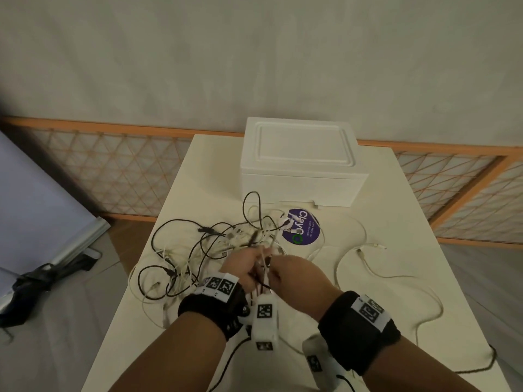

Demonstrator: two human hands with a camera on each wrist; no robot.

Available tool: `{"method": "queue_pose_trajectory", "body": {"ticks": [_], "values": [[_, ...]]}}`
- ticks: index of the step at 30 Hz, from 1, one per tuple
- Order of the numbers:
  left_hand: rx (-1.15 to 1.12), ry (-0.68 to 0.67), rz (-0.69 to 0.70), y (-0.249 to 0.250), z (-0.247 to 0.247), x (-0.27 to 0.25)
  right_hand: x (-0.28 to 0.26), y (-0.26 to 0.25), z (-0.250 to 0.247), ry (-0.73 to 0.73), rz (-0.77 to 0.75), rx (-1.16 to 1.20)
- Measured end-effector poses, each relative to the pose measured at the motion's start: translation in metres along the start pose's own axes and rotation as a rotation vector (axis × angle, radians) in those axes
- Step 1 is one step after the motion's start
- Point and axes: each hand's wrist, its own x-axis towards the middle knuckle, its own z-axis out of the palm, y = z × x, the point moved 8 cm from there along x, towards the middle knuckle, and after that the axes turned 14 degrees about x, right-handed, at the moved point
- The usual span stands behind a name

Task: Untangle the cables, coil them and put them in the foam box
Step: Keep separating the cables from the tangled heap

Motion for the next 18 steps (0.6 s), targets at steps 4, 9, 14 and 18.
{"method": "queue_pose_trajectory", "body": {"ticks": [4, 9, 14, 18], "values": [[-0.084, 0.047, 0.013, 0.011, -0.011, 0.007, -0.017, 0.008, -0.003, -0.152, -0.005, 0.048], [-0.089, 0.039, 0.038, 0.004, 0.002, 0.010, -0.006, 0.055, -0.024, -0.182, 0.212, -0.131], [0.034, 0.065, 0.061, -0.002, 0.010, 0.011, 0.020, 0.028, -0.013, -0.007, 0.239, 0.160], [0.022, 0.061, 0.070, -0.001, 0.010, 0.008, 0.027, 0.023, 0.007, 0.116, 0.332, 0.359]]}}
